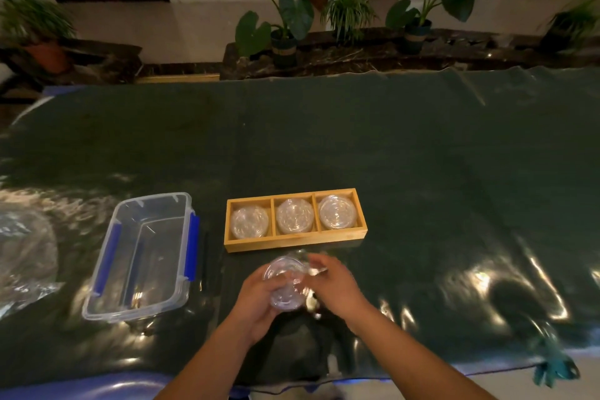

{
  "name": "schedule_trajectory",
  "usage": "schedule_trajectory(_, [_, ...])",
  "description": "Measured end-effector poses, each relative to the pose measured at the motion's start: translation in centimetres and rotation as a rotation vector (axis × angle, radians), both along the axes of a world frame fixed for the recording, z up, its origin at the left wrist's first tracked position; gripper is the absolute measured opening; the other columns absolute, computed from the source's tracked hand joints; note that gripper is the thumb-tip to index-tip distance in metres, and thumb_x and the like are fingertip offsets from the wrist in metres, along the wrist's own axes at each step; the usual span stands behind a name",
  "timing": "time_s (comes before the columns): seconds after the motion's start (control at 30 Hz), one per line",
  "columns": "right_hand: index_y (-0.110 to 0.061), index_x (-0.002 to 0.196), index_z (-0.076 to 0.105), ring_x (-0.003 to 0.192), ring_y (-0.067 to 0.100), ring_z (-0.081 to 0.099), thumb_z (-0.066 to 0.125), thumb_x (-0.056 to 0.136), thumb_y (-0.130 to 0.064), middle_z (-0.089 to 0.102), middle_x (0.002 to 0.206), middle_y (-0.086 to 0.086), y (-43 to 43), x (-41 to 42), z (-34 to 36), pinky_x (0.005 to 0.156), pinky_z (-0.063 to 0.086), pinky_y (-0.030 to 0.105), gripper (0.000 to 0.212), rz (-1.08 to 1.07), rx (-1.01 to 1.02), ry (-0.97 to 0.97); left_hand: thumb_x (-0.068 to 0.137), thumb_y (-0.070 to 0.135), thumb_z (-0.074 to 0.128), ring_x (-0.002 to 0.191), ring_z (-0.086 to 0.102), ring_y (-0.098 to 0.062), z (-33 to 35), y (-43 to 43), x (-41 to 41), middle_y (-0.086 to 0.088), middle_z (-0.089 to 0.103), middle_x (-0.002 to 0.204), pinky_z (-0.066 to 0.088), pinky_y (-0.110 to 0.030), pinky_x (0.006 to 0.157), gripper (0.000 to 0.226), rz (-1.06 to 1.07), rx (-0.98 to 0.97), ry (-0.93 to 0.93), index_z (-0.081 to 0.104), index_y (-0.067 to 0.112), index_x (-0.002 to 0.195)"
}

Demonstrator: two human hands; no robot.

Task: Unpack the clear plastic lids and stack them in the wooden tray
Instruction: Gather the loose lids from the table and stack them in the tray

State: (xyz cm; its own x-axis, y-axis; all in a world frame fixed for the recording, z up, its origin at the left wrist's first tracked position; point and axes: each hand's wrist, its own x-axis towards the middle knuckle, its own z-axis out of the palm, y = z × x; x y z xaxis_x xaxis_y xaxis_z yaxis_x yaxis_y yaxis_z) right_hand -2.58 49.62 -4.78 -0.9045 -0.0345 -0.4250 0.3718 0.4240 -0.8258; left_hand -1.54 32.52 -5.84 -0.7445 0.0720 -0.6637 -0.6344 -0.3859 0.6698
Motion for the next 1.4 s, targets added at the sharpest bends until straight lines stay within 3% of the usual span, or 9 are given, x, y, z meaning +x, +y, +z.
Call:
schedule_trajectory(0.17, [-0.018,0.129,0.061,0.12,0.025,0.057,0.068,0.089,-0.039,0.058,0.128,0.006,5.0,-0.6,-2.1,0.096,0.047,0.034,0.046,-0.006,0.557,0.015,0.079,-0.002,0.073,0.097,0.075,-0.039,-0.1,-1.3,-0.1,-0.027,0.075,0.112,0.063,-0.049,0.078,0.042,0.097,0.042,-0.042,0.066,-0.001,0.12])
schedule_trajectory(0.4, [-0.022,0.13,0.053,0.122,0.025,0.048,0.077,0.075,-0.05,0.048,0.13,0.004,4.3,0.2,-3.9,0.09,0.052,0.035,0.066,0.159,0.76,-0.044,0.088,-0.005,0.069,0.095,0.075,-0.037,-0.3,-1.8,0.2,-0.025,0.075,0.109,0.064,-0.044,0.066,0.034,0.13,0.035,-0.08,0.066,0.0,0.121])
schedule_trajectory(0.6, [-0.02,0.108,0.061,0.098,0.022,0.061,0.078,0.08,-0.03,0.052,0.115,0.002,4.5,-0.2,-3.5,0.078,0.051,0.031,0.034,0.06,0.598,-0.05,0.071,0.002,0.077,0.103,0.072,-0.04,0.2,-2.1,0.4,-0.026,0.071,0.119,0.063,-0.042,0.063,0.055,0.107,0.045,-0.089,0.064,0.004,0.124])
schedule_trajectory(0.73, [-0.008,0.097,0.066,0.067,0.016,0.069,0.073,0.086,-0.01,0.075,0.093,0.013,4.7,-0.2,-1.9,0.06,0.059,0.034,0.013,-0.285,0.036,-0.18,0.075,0.0,0.075,0.107,0.069,-0.041,0.4,-2.2,0.3,-0.025,0.068,0.122,0.063,-0.044,0.065,0.051,0.105,0.053,-0.066,0.064,0.007,0.124])
schedule_trajectory(0.9, [-0.006,0.101,0.067,0.074,0.02,0.074,0.079,0.082,-0.011,0.078,0.09,0.013,2.9,-0.2,1.9,0.058,0.056,0.026,0.022,-0.284,-0.407,-0.15,0.079,-0.002,0.072,0.113,0.067,-0.046,1.1,-1.4,0.0,-0.027,0.067,0.126,0.059,-0.061,0.087,0.048,0.054,0.059,-0.047,0.063,0.007,0.125])
schedule_trajectory(1.0, [-0.004,0.1,0.065,0.068,0.015,0.073,0.076,0.085,-0.008,0.077,0.089,0.01,1.2,-0.2,3.2,0.056,0.056,0.026,0.019,-0.252,-0.405,-0.117,0.075,0.003,0.073,0.115,0.066,-0.047,1.6,-1.0,-0.1,-0.026,0.07,0.125,0.054,-0.067,0.094,0.052,0.038,0.166,-0.019,0.064,0.008,0.125])
schedule_trajectory(1.13, [-0.004,0.096,0.065,0.066,0.017,0.071,0.077,0.085,-0.007,0.073,0.089,0.014,0.5,-0.2,3.8,0.054,0.056,0.026,0.016,-0.248,-0.338,-0.076,0.092,0.013,0.066,0.123,0.063,-0.047,1.9,-1.9,0.0,-0.025,0.065,0.135,0.046,-0.069,0.104,0.045,-0.003,0.282,0.051,0.06,0.008,0.136])
schedule_trajectory(1.27, [-0.009,0.091,0.066,0.066,0.015,0.07,0.078,0.083,-0.011,0.072,0.086,0.008,-0.3,-0.1,4.0,0.055,0.057,0.027,0.014,-0.176,-0.28,-0.037,0.099,0.056,0.044,0.123,0.065,-0.04,2.4,-2.1,-0.1,-0.019,0.068,0.134,0.052,-0.063,0.101,0.057,-0.033,0.243,0.061,0.061,0.015,0.135])
schedule_trajectory(1.4, [-0.018,0.086,0.066,0.073,0.016,0.073,0.08,0.082,-0.021,0.074,0.087,-0.001,-1.8,0.0,3.9,0.052,0.057,0.027,0.015,-0.153,-0.154,0.028,0.1,0.061,0.037,0.121,0.067,-0.04,2.4,-1.8,-0.4,-0.02,0.069,0.132,0.051,-0.064,0.101,0.064,-0.035,0.187,0.045,0.061,0.014,0.136])
